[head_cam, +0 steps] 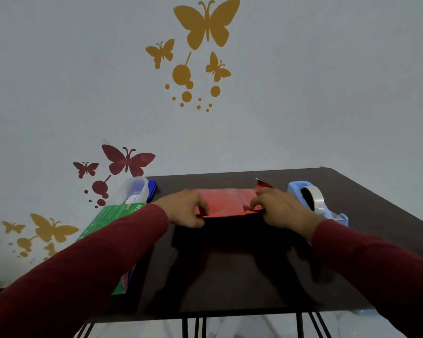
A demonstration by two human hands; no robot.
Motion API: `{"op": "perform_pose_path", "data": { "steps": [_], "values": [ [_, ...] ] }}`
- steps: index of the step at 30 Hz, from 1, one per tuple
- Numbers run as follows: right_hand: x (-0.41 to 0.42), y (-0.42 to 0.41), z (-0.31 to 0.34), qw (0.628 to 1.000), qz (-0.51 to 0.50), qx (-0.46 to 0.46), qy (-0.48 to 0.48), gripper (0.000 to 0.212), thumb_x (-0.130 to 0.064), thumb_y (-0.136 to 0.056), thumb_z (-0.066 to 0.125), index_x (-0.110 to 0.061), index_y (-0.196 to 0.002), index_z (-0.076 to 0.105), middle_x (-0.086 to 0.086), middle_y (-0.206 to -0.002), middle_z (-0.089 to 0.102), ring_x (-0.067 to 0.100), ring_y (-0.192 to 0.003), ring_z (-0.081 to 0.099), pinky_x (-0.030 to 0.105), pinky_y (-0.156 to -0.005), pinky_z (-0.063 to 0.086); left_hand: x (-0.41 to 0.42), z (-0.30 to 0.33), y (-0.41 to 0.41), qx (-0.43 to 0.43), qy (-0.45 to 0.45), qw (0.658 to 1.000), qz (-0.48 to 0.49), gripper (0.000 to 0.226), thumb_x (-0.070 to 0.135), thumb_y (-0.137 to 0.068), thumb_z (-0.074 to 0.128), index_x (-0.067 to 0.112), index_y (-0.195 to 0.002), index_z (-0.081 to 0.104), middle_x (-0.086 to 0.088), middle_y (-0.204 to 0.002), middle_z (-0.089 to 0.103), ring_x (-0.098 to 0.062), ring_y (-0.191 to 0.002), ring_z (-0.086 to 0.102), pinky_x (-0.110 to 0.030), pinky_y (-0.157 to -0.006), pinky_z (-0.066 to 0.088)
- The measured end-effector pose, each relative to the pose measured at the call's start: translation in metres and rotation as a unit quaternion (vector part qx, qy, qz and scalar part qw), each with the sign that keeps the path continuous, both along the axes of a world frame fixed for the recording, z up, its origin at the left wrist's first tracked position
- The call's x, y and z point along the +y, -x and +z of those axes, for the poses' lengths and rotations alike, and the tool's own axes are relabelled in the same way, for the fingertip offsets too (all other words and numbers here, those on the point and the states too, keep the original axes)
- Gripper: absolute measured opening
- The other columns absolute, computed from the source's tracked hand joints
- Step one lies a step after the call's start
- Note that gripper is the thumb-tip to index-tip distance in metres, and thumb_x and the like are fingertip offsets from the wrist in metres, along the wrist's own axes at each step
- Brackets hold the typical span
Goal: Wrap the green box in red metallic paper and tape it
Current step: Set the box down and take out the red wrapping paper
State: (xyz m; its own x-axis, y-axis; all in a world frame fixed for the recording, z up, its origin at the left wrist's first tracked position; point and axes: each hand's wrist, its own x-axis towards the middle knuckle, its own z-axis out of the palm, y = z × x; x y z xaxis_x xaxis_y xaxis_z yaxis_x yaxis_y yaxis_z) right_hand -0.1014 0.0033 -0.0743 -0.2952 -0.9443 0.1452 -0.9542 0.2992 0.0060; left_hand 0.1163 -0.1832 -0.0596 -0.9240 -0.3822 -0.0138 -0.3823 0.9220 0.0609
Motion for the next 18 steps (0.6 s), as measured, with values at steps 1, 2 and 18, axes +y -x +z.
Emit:
{"op": "perform_pose_path", "data": {
  "steps": [1, 2, 18],
  "values": [
    [0.001, -0.002, -0.002, 0.999, -0.008, -0.026, -0.029, 0.050, -0.013, -0.089, 0.059, -0.037, -0.133, 0.065, -0.006, -0.126, 0.054, 0.021, -0.128, 0.053, 0.048, -0.099, 0.048, 0.000, -0.006, 0.002, -0.019, -0.043, 0.999, 0.018, 0.034, 0.042, -0.085, 0.071, 0.027, -0.114, 0.077, 0.012, -0.104, 0.072, -0.010, -0.091, 0.066, -0.025, -0.084, 0.049],
    [0.002, -0.004, -0.002, 0.997, -0.019, -0.038, -0.066, 0.051, -0.015, -0.087, 0.059, -0.036, -0.134, 0.064, -0.005, -0.126, 0.052, 0.020, -0.128, 0.051, 0.047, -0.100, 0.049, -0.001, -0.010, 0.004, -0.031, -0.087, 0.995, 0.039, 0.038, 0.051, -0.082, 0.068, 0.025, -0.107, 0.079, 0.009, -0.095, 0.074, -0.014, -0.087, 0.068, -0.028, -0.083, 0.052],
    [-0.077, 0.016, -0.022, 0.991, -0.083, -0.092, -0.053, 0.038, -0.037, -0.101, 0.055, -0.028, -0.138, 0.064, 0.004, -0.143, 0.058, 0.027, -0.129, 0.057, 0.039, -0.105, 0.047, -0.077, -0.042, 0.062, 0.110, -0.033, 0.958, 0.263, 0.028, 0.036, -0.094, 0.067, 0.015, -0.111, 0.076, -0.012, -0.111, 0.072, -0.030, -0.098, 0.070, -0.045, -0.093, 0.058]
  ]
}}
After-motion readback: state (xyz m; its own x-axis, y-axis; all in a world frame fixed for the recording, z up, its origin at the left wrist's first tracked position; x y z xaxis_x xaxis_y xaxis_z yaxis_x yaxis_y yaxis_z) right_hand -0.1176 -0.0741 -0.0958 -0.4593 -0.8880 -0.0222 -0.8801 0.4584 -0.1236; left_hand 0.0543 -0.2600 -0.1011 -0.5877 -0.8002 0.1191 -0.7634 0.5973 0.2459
